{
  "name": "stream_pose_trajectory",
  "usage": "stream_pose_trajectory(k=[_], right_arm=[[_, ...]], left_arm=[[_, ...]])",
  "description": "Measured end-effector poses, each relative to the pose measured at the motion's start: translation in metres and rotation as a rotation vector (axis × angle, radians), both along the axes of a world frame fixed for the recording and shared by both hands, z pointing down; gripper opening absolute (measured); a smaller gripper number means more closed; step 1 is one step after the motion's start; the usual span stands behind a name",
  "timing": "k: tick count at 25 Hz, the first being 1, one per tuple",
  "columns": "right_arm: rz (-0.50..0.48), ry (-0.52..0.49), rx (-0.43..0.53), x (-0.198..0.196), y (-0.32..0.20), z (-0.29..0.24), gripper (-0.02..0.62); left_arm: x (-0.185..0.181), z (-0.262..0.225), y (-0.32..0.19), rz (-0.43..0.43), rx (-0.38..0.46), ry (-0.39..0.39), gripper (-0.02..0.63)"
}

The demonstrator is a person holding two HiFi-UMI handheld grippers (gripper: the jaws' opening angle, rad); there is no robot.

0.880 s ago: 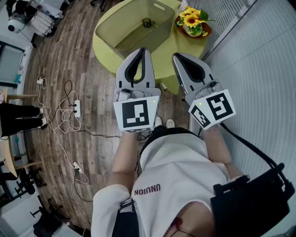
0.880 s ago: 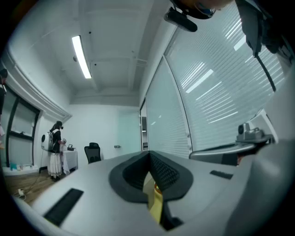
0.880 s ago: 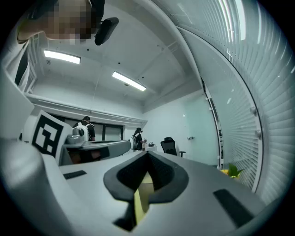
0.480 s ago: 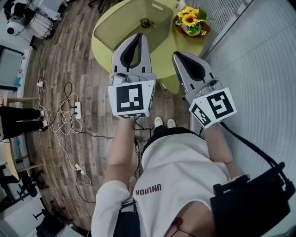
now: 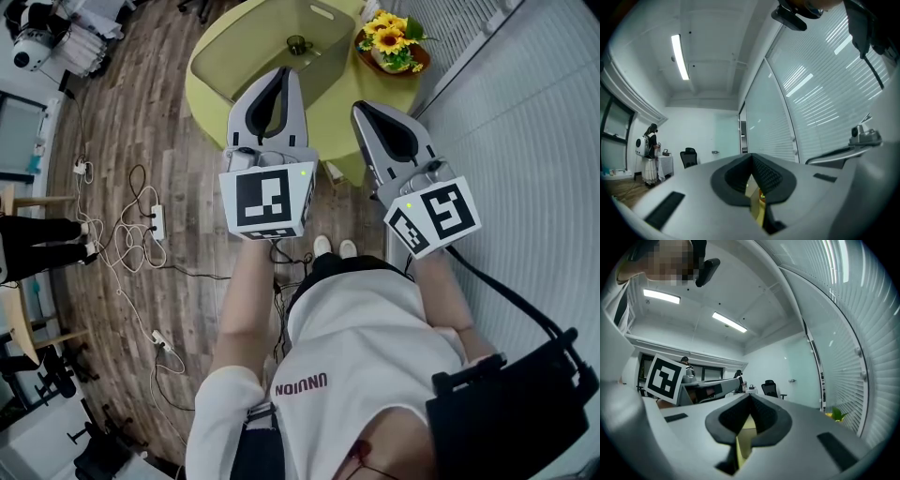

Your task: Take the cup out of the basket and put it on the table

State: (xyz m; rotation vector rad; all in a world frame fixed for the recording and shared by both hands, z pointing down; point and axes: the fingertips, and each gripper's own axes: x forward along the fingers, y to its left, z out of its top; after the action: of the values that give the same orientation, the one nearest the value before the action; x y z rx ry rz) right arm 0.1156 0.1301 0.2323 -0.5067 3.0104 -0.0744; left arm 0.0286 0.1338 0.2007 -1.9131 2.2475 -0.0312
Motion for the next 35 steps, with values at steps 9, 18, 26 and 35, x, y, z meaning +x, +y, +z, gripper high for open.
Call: stream_pose_trajectory(k=[9, 18, 26, 35], right_arm=[[0.048, -0.041, 0.000, -0.019, -0.020, 0.000, 0.020], [0.070, -0.035, -0.003, -0.037, -0.033, 0.008, 0.020], [0.064, -0.048, -0.021, -0.067, -0.074, 0.006, 0.020], [0.063, -0.048, -0.029, -0.089, -0.123, 0.007, 0.020]], left_arm=[[-0.028, 0.005, -0.005, -0.011, 0.008, 0.011, 0.012], [-0.053, 0.013, -0.010, -0.025, -0.008, 0.041, 0.012], [-0.087, -0.001, -0.039, -0.040, 0.004, 0.058, 0.012], [-0.114, -0.006, -0.083, -0.041, 0.004, 0.061, 0.012]])
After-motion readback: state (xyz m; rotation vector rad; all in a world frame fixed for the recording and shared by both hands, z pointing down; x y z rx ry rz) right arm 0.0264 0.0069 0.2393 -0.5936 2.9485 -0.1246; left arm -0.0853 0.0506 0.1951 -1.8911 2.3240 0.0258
